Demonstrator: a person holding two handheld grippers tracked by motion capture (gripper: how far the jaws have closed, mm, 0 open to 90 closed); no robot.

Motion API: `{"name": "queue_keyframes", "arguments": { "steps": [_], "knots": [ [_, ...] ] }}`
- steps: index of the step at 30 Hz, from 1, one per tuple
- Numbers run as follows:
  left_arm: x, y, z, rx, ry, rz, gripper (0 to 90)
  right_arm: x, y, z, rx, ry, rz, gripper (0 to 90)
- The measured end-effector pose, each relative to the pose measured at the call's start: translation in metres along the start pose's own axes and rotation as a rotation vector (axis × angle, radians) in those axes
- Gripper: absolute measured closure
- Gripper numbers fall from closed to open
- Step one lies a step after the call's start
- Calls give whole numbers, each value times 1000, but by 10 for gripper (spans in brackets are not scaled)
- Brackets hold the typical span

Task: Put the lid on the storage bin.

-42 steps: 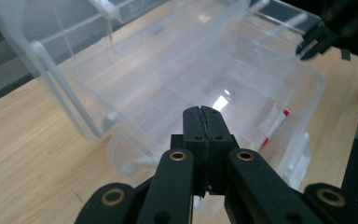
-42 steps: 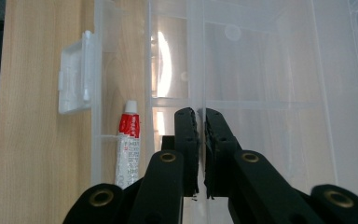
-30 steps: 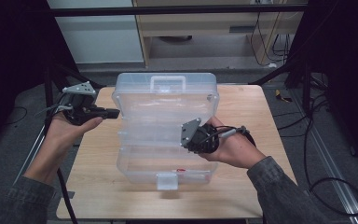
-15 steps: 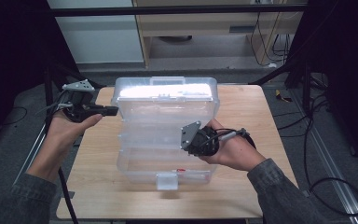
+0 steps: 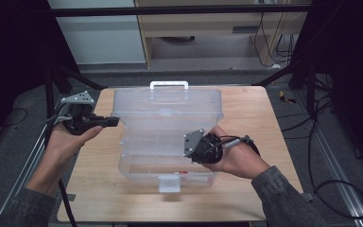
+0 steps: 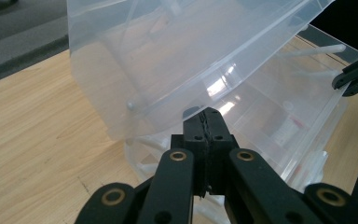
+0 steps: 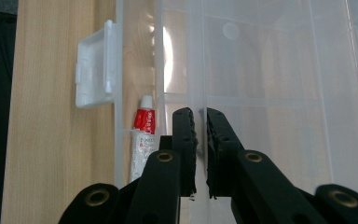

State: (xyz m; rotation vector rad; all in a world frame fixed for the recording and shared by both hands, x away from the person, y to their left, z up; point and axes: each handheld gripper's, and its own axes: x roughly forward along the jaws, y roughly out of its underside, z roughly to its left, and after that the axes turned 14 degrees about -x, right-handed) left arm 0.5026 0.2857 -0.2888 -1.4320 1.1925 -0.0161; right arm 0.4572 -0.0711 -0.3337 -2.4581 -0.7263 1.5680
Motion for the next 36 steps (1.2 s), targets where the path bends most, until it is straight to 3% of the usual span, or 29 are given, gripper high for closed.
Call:
{"name": "queue_keyframes", "arguments": {
  "steps": [6, 11, 20, 29, 36],
  "knots": [
    [0, 6, -2, 1, 3, 1, 897, 0, 1, 6, 19, 0, -14, 764],
    [-1, 13, -6, 17, -1, 14, 897, -2, 2, 14, 56, 16, -42, 606],
    [-1, 25, -8, 17, 14, 25, 897, -16, 12, 33, 121, 115, -65, 362],
    [1, 37, -9, 18, 22, 29, 897, -35, 29, 48, 193, 183, -65, 279],
    [2, 45, -10, 21, 27, 38, 897, -45, 44, 56, 239, 205, -44, 250]
  ]
}}
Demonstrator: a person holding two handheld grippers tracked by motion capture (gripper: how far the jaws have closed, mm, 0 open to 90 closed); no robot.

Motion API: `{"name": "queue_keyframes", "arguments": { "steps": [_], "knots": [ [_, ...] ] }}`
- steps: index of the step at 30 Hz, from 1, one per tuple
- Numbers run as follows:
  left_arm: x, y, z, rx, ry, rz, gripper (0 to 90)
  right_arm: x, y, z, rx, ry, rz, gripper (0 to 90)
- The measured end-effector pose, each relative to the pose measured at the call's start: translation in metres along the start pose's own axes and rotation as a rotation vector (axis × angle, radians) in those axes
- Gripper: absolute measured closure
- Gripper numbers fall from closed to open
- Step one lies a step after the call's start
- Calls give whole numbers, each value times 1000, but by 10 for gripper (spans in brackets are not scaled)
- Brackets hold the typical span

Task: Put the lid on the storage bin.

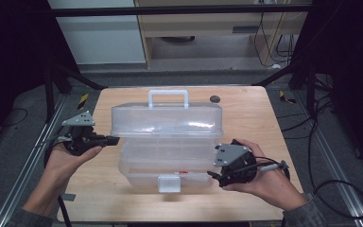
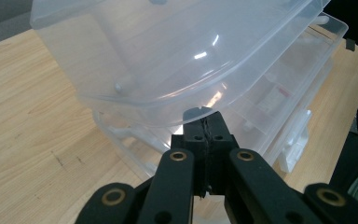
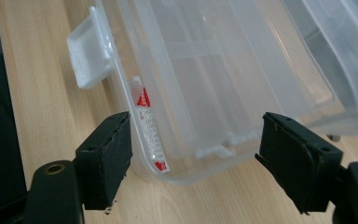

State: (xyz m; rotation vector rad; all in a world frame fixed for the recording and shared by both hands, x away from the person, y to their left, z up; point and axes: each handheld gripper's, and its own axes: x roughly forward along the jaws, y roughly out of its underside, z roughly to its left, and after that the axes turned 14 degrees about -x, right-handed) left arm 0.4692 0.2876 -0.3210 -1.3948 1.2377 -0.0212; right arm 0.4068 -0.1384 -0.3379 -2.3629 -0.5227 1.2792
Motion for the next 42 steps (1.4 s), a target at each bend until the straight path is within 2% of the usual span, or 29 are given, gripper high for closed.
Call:
{"name": "queue_keyframes", "arguments": {
  "steps": [10, 18, 27, 31, 42],
  "knots": [
    [3, 11, -2, 13, 1, 1, 897, -15, 27, -5, 67, 43, 38, 218],
    [5, 17, -2, 19, -3, -1, 897, -12, 49, -14, 120, 74, 95, 200],
    [8, 27, -3, 25, -4, 4, 897, -8, 60, -20, 149, 95, 121, 202],
    [9, 33, -3, 31, -5, 3, 897, -8, 65, -20, 159, 108, 131, 204],
    [12, 51, 0, 12, -1, -22, 898, -3, 75, -16, 179, 125, 157, 203]
  ]
}}
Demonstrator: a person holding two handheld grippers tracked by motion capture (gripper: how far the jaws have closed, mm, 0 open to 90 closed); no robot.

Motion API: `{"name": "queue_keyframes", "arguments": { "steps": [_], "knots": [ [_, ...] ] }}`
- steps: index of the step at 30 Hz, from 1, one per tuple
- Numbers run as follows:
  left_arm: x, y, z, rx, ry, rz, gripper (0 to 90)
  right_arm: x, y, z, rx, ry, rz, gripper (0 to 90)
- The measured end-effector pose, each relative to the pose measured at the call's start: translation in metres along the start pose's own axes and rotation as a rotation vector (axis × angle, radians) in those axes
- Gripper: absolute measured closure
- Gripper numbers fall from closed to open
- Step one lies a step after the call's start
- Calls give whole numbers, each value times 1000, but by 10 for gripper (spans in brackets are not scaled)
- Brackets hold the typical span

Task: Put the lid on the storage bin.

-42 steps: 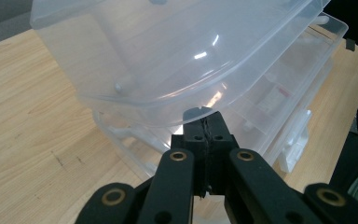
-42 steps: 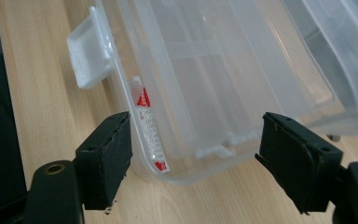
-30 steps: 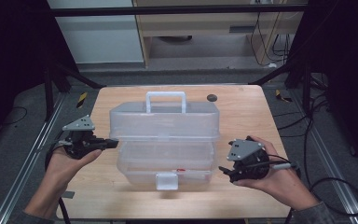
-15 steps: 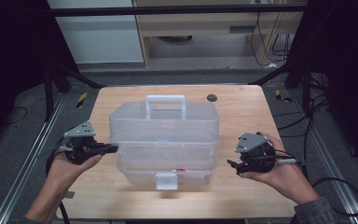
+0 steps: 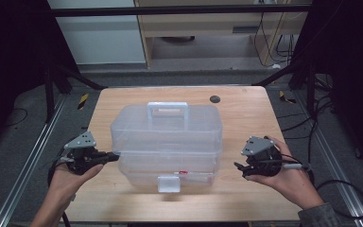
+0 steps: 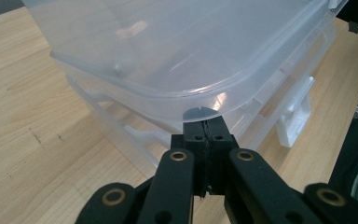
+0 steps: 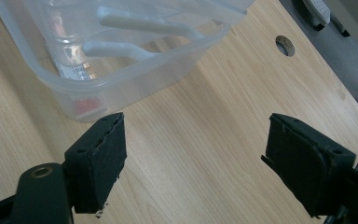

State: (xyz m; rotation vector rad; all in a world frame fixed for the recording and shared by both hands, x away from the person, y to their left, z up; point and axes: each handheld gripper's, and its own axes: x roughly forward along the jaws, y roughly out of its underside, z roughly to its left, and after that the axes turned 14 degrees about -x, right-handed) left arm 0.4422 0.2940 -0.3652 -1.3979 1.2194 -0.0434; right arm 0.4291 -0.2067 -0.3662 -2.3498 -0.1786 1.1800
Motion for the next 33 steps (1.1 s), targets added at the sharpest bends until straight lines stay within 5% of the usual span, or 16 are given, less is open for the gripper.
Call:
{"name": "queue_keyframes", "arguments": {
  "steps": [15, 33],
  "knots": [
    [0, 12, 3, -11, -9, 3, 898, 3, 5, -1, 15, 9, 16, 204],
    [2, 18, 4, 5, -26, 17, 899, 20, 21, -20, 99, 38, 42, 209]
  ]
}}
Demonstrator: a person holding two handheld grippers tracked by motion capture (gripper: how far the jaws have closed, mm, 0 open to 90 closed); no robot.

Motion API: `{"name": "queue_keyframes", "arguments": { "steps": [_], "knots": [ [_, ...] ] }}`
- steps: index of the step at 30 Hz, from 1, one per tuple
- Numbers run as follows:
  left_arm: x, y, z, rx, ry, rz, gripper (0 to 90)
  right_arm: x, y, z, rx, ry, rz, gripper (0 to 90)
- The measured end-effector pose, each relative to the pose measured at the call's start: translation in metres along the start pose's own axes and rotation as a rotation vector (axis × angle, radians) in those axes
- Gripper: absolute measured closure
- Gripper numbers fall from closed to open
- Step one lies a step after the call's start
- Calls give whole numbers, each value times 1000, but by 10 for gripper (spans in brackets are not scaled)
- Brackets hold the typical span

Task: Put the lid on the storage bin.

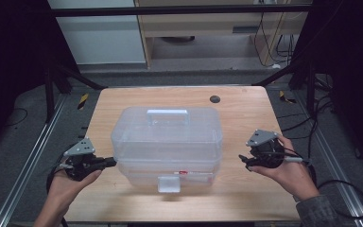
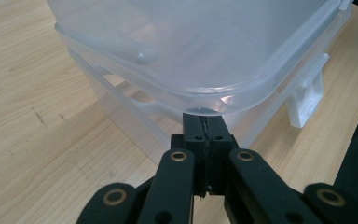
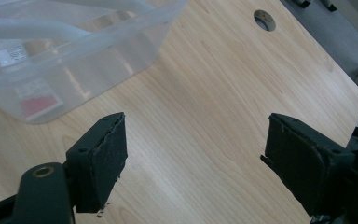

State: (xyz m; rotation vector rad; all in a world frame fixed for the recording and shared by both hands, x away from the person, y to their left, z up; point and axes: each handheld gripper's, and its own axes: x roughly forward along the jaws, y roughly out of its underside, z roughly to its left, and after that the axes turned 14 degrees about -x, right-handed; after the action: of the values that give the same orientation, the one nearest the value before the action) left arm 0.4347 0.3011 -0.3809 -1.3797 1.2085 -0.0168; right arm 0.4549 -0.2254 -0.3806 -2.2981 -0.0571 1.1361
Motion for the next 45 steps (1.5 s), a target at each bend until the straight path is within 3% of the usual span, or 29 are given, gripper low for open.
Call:
{"name": "queue_keyframes", "arguments": {
  "steps": [2, 8, 14, 20, 26, 29, 32, 35, 39, 45],
  "knots": [
    [-1, 1, 3, 0, -10, 2, 899, 2, 2, -3, 14, 6, -1, 210],
    [-13, 7, 32, -38, -131, -24, 899, 9, 8, -12, 58, 29, 10, 217],
    [-12, 5, 52, -61, -177, -47, 898, 25, 10, -23, 107, 43, 29, 225],
    [2, -16, 67, -52, -222, -34, 898, 48, 10, -37, 153, 54, 41, 221],
    [34, -42, 100, -81, -277, -39, 883, 77, 16, -59, 278, 69, 37, 221],
    [52, -45, 114, -114, -307, -41, 778, 92, 24, -71, 365, 70, 21, 222],
    [68, -46, 124, -114, -370, -29, 517, 106, 35, -80, 465, 65, 0, 171],
    [80, -41, 132, -159, -416, -12, 301, 119, 46, -84, 546, 60, -8, 101],
    [92, -31, 140, -182, -418, 21, 176, 132, 54, -80, 543, 89, 36, 78],
    [108, -17, 141, -200, -383, 40, 93, 142, 63, -73, 560, 84, 29, 71]
  ]
}}
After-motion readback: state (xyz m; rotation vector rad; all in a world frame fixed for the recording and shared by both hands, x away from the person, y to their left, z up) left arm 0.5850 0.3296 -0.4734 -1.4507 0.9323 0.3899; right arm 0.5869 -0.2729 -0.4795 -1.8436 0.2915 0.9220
